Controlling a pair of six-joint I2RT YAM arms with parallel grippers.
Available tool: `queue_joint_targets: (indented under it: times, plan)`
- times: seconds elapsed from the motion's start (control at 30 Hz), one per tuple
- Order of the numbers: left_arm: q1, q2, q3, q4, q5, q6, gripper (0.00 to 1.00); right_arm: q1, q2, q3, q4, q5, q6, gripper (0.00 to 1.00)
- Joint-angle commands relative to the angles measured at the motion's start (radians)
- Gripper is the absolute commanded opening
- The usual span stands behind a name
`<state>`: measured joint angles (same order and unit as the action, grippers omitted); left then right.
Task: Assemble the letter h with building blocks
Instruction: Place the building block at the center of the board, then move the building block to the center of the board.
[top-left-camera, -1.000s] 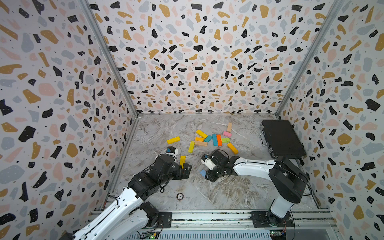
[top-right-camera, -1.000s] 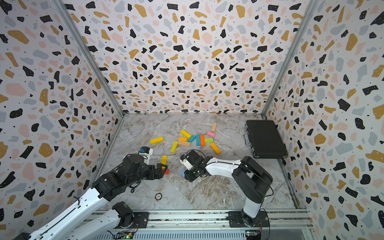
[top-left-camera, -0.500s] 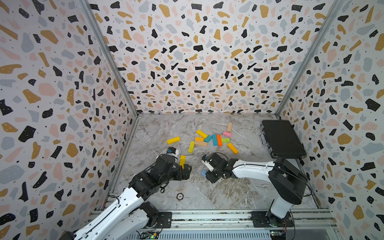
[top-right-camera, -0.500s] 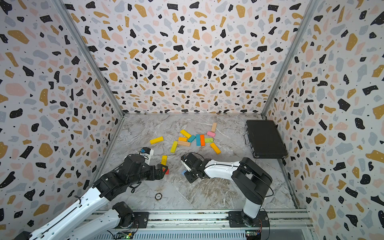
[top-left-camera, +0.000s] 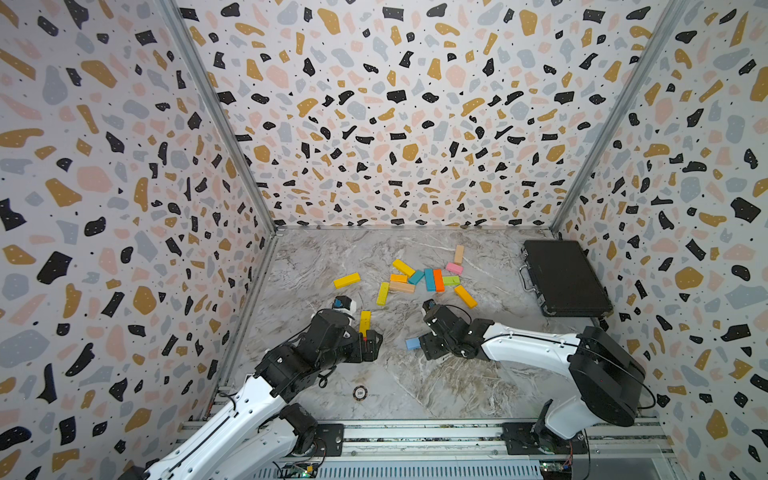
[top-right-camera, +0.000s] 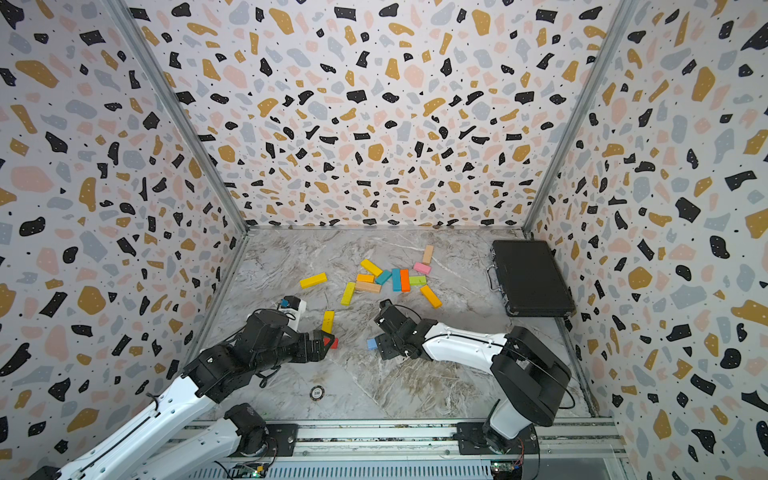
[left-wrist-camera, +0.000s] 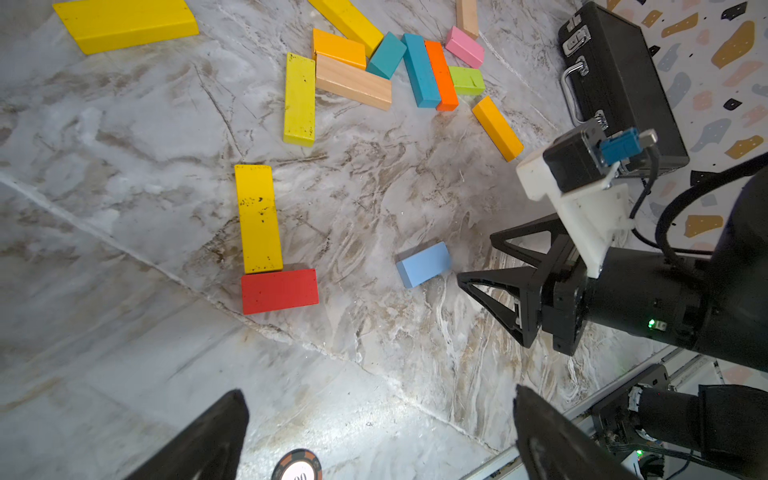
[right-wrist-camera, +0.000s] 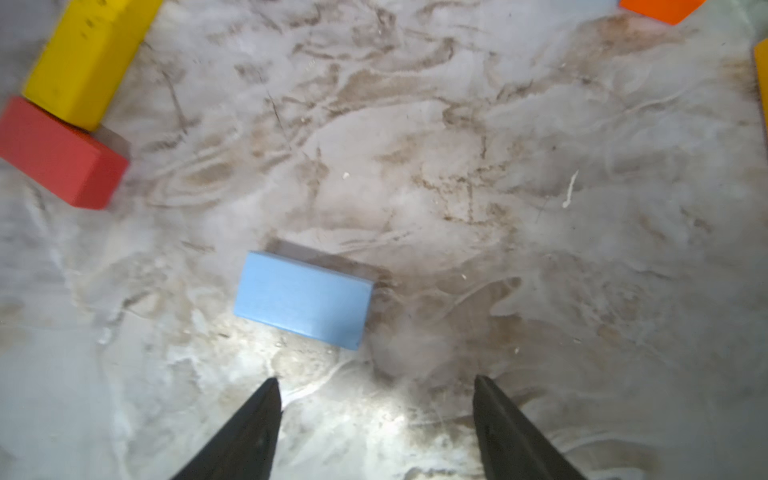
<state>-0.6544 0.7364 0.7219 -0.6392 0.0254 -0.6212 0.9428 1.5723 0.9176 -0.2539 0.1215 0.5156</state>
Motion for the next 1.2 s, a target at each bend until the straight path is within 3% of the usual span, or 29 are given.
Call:
queue_joint_targets:
  times: [0.0, 0.17, 0.43, 0.8, 1.17]
  plan:
    - [0.008, -0.024, 0.054, -0.035, -0.014, -0.007, 0.99, -0.001, 0.044, 0.092, -0.071, -0.060, 0.099, 0.78]
    - [0.007, -0.052, 0.080, -0.059, 0.011, 0.014, 0.99, -0.001, 0.121, 0.157, -0.114, -0.082, 0.170, 0.79]
    - [0.008, -0.126, 0.074, -0.074, 0.030, 0.023, 0.99, 0.033, 0.180, 0.215, -0.181, 0.055, 0.240, 0.81]
    - [0.009, -0.158, 0.062, -0.095, 0.042, 0.037, 0.99, 0.077, 0.269, 0.275, -0.175, 0.078, 0.319, 0.82]
    - [0.009, -0.187, 0.084, -0.120, 0.023, 0.028, 0.99, 0.120, 0.296, 0.291, -0.201, 0.111, 0.402, 0.68]
